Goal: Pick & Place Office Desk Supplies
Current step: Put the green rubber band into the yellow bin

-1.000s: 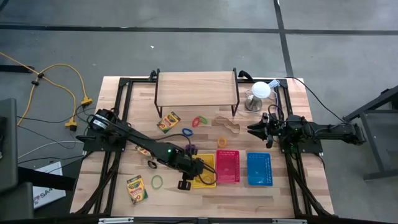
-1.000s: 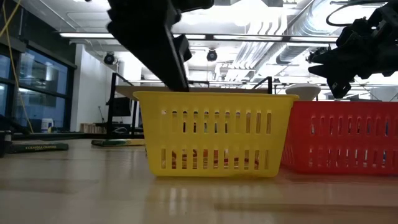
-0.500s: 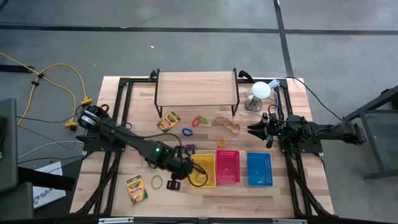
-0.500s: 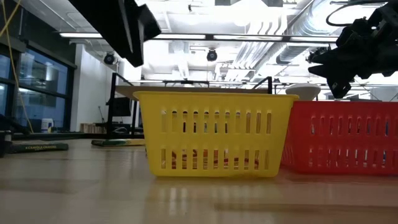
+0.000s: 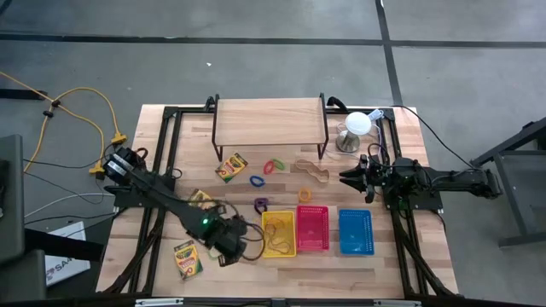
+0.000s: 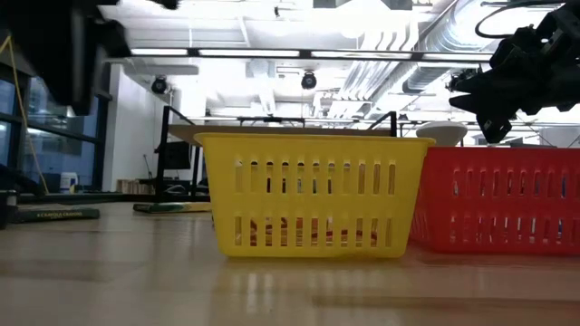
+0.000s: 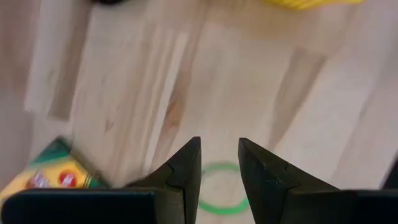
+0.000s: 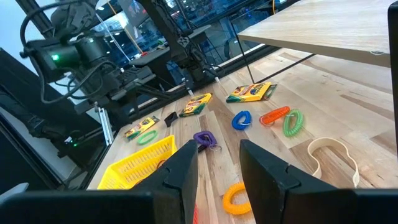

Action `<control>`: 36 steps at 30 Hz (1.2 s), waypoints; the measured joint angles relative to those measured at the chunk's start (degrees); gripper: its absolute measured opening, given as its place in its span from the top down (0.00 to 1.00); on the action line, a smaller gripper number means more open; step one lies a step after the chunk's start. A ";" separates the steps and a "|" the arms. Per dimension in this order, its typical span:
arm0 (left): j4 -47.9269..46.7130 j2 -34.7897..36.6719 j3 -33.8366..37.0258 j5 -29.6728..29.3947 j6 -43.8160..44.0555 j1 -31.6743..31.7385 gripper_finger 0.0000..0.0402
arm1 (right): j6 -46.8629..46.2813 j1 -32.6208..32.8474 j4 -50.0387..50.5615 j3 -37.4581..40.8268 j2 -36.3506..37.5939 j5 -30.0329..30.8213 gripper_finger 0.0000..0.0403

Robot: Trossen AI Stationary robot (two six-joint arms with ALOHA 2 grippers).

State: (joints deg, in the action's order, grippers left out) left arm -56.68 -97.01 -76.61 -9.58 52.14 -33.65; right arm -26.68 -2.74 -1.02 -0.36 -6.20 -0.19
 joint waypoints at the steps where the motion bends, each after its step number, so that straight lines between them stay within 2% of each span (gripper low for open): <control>1: -1.08 0.00 0.01 -0.68 1.53 -0.90 0.75 | -0.02 0.00 0.00 -0.02 0.00 0.00 0.73; 8: -3.87 0.00 0.01 -4.52 8.35 -6.62 0.75 | 0.00 -0.01 0.00 -0.01 0.00 0.00 0.73; 15: -2.85 1.23 4.42 -5.39 10.79 -7.53 0.75 | -0.01 -0.01 0.00 -0.01 0.00 0.00 0.73; 26: 14.07 7.04 21.43 -2.29 10.36 -7.51 0.75 | 0.00 -0.02 0.00 -0.01 0.02 0.00 0.73; 31: 18.86 7.91 25.69 0.48 8.98 -7.51 0.75 | 0.00 -0.02 0.00 0.00 0.02 0.00 0.73; 36: 22.72 7.93 27.10 2.16 7.87 -7.51 0.75 | 0.00 -0.02 0.00 -0.01 0.02 0.00 0.73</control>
State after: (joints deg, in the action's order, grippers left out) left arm -33.96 -89.08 -49.51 -7.42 60.01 -41.17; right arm -26.68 -2.76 -1.02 -0.37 -6.17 -0.19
